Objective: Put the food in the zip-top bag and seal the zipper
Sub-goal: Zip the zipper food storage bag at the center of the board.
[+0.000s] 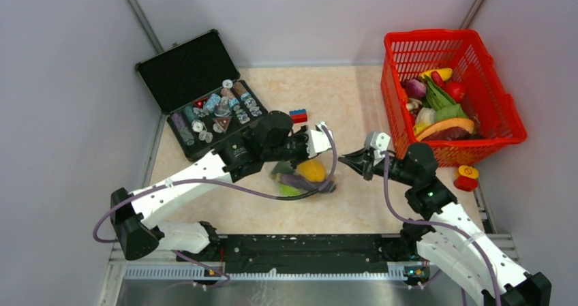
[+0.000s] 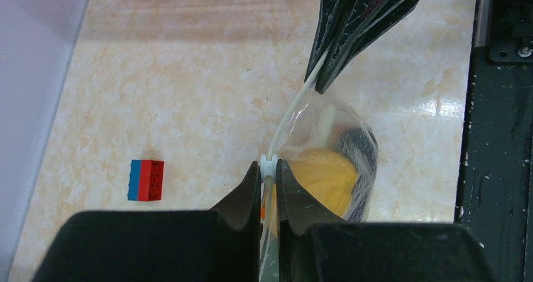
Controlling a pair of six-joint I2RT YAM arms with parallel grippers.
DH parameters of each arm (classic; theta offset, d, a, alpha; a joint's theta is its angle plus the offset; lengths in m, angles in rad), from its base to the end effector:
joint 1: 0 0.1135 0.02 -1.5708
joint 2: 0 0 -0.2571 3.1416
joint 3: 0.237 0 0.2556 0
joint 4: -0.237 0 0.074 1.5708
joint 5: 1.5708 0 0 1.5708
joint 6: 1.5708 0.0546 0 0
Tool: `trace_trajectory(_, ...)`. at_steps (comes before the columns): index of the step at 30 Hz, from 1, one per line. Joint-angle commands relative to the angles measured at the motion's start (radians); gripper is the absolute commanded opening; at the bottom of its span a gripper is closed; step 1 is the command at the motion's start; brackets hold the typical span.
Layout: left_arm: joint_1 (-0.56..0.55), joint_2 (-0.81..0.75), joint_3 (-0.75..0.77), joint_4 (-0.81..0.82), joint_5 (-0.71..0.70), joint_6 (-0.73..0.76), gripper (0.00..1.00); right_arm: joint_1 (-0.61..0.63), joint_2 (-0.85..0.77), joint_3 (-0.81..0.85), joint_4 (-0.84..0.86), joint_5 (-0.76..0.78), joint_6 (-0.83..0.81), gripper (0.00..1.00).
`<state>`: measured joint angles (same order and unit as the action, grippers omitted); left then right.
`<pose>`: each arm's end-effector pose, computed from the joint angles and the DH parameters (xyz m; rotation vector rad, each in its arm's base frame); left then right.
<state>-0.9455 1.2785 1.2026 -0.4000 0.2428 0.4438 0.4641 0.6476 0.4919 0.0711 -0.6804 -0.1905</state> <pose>0.1714 -0.2599 0.3425 1.4451 1.4936 -0.5586 0.1507 0.1139 0.2795 -1.0136 1.3565 0.7665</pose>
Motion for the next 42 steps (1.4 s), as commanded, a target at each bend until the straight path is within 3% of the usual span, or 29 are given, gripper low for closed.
trace_trajectory(1,0.011,-0.044,-0.013,0.047,-0.089,0.001,0.0,0.005,-0.02,0.018,0.013,0.011,-0.013,0.0)
trace_trajectory(14,0.032,-0.085,-0.041,0.014,-0.15,0.003,0.0,0.005,-0.027,0.016,0.006,0.036,-0.02,0.0)
trace_trajectory(42,0.143,-0.186,-0.107,-0.079,-0.114,0.001,0.0,0.004,-0.028,0.014,0.01,0.048,-0.026,0.0)
